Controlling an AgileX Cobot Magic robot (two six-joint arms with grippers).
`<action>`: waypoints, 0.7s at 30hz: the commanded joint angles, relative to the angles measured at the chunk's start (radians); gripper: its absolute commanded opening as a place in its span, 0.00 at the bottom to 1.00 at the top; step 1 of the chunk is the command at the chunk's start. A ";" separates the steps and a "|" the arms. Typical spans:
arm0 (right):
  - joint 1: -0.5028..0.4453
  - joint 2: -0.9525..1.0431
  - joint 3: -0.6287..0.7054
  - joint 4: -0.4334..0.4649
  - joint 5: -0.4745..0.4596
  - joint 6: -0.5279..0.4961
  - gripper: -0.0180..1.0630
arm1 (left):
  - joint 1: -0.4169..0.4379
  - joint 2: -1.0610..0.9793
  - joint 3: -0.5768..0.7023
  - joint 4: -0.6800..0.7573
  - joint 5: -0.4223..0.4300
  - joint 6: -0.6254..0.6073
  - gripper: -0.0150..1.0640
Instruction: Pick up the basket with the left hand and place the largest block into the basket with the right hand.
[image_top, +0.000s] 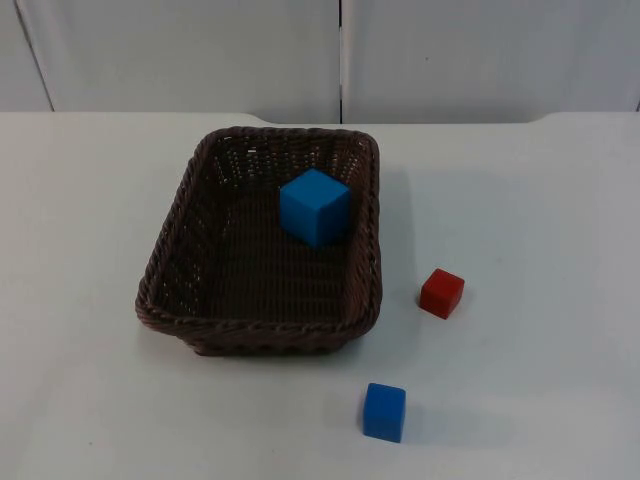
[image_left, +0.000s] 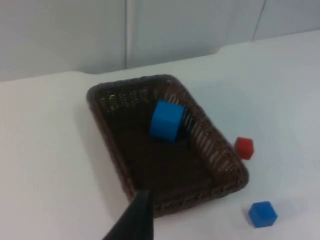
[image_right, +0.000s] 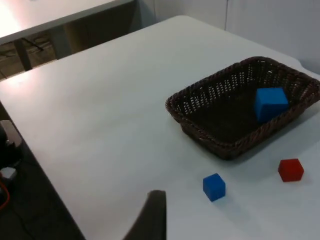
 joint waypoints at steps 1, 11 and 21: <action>0.002 -0.038 0.016 -0.019 0.011 0.011 0.78 | -0.004 -0.072 0.006 0.086 0.041 -0.082 0.99; 0.002 -0.119 0.042 -0.039 0.004 0.039 0.78 | -0.004 -0.288 0.006 0.268 0.177 -0.187 0.99; 0.002 -0.119 0.042 -0.051 0.008 0.058 0.78 | -0.002 -0.298 0.010 0.360 0.274 -0.295 0.99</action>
